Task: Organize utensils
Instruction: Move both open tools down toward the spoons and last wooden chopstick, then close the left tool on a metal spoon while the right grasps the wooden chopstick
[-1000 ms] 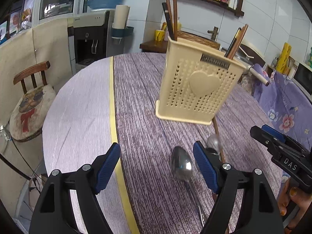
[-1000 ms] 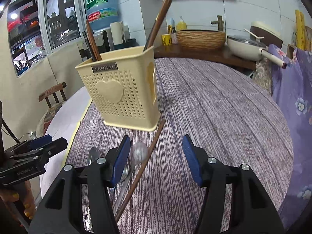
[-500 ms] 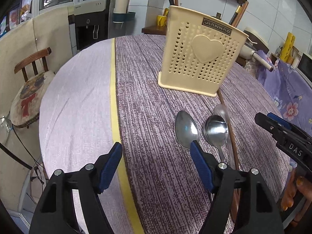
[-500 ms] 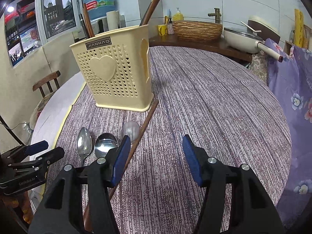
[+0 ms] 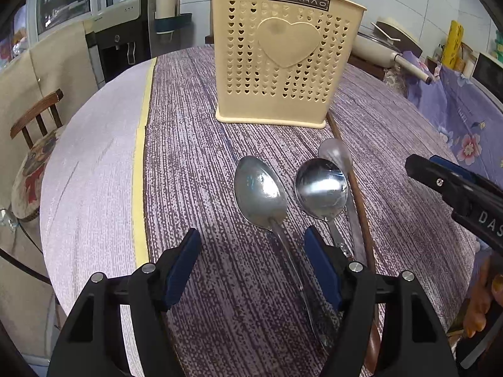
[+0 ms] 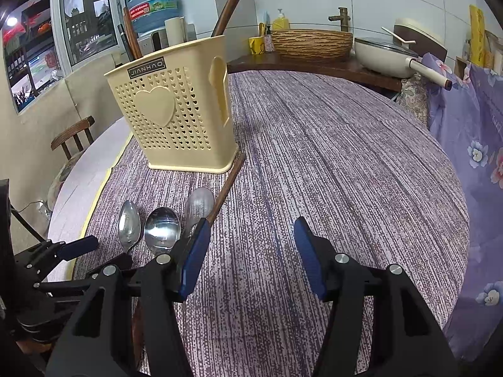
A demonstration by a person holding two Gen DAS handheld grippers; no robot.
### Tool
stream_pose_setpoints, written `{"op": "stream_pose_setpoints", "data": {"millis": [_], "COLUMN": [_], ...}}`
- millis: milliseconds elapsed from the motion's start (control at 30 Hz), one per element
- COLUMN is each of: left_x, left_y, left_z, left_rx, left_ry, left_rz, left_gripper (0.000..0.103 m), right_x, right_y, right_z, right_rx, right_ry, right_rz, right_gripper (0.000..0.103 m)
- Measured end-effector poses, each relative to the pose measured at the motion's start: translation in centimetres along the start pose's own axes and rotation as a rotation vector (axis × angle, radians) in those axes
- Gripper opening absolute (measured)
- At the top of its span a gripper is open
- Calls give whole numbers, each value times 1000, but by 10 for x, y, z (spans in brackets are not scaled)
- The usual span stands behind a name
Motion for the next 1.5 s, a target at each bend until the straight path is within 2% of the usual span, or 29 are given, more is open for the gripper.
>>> {"op": "stream_pose_setpoints", "data": {"millis": [167, 500, 567, 733, 900, 1033, 1200, 1433, 1500], "left_x": [6, 24, 26, 25, 24, 24, 25, 26, 27], "left_y": [-9, -22, -22, -19, -17, -18, -17, -18, -18], "left_z": [7, 9, 7, 2, -1, 0, -4, -6, -6], "left_rx": [57, 92, 91, 59, 35, 32, 14, 16, 14], "left_ry": [-28, -14, -3, 11, 4, -21, -26, -37, -40], "left_rz": [-5, -7, -8, -7, -12, -17, -23, -24, -24], "left_gripper": [66, 47, 41, 40, 40, 40, 40, 40, 40], "right_x": [1, 1, 3, 13, 34, 44, 44, 44, 43], "right_y": [1, -3, -7, -22, -41, -63, -85, -97, -97], "right_z": [0, -1, -3, -11, -7, -8, -18, -32, -32], "right_rx": [4, -13, -10, 17, 48, 37, 16, -59, -73], "right_ry": [-3, 1, 2, -23, -132, -174, -153, -51, -25], "right_rz": [4, -16, -30, -59, -67, -102, -143, -154, -149], "right_gripper": [56, 56, 56, 56, 55, 48, 39, 33, 25]}}
Point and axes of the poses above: each gripper's, at about its wrist camera, not at the fingertips, and y roughly against the way its jaws point, z to its right, x to its top, the point moved 1 cm from there along -y, roughly the way its jaws point, and after that the axes turned 4 degrees about -x, right-handed, at the moved point
